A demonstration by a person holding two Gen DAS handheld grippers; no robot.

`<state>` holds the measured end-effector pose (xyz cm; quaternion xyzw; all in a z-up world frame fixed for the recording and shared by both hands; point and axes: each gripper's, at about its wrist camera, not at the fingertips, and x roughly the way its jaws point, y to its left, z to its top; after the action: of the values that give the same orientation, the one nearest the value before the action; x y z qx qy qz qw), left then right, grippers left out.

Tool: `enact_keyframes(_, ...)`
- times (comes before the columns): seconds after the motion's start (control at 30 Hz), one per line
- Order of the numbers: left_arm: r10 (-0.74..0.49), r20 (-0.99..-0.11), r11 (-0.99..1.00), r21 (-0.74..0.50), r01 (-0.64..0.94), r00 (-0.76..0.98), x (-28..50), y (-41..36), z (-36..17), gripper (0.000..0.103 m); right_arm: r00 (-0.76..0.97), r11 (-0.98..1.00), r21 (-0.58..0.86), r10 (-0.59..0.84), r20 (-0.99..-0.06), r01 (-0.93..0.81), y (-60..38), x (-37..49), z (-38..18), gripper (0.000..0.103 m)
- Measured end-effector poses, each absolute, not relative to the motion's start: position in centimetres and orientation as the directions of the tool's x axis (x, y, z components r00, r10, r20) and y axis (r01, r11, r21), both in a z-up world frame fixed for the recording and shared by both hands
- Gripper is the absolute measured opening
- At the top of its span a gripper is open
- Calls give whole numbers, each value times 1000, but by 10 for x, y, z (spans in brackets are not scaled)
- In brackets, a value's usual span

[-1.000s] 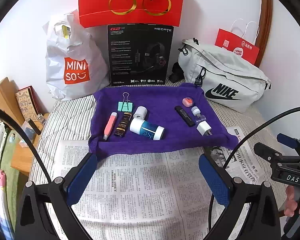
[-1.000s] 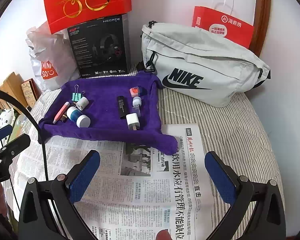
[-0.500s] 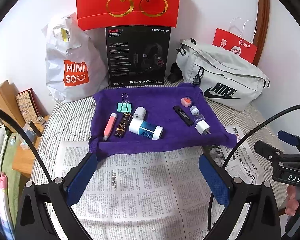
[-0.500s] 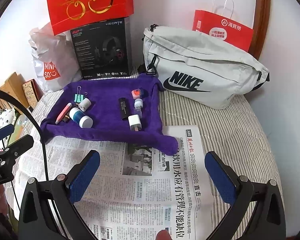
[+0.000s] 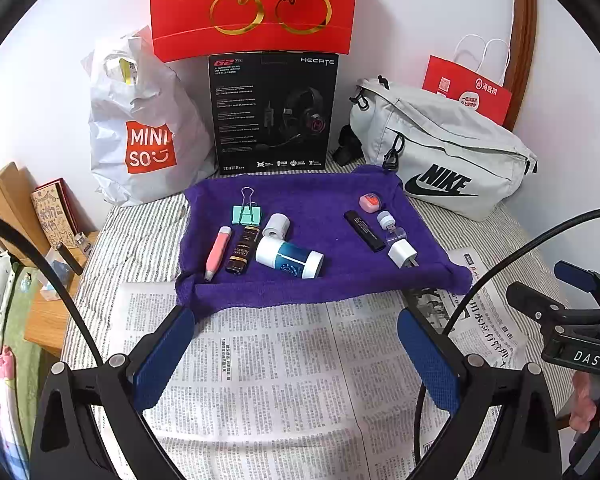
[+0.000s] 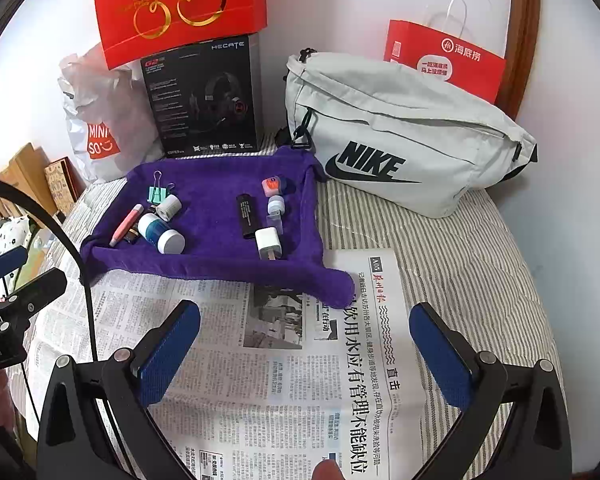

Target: Organize rigid objects

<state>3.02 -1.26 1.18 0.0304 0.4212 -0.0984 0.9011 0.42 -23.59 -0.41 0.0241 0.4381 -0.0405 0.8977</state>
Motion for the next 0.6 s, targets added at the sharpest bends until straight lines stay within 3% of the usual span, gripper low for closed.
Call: enact_keyframes(0.6, -155, -766, 978, -30, 206, 624, 29, -13, 11, 103, 614, 996, 6, -48, -788, 87, -235, 2, -4, 103)
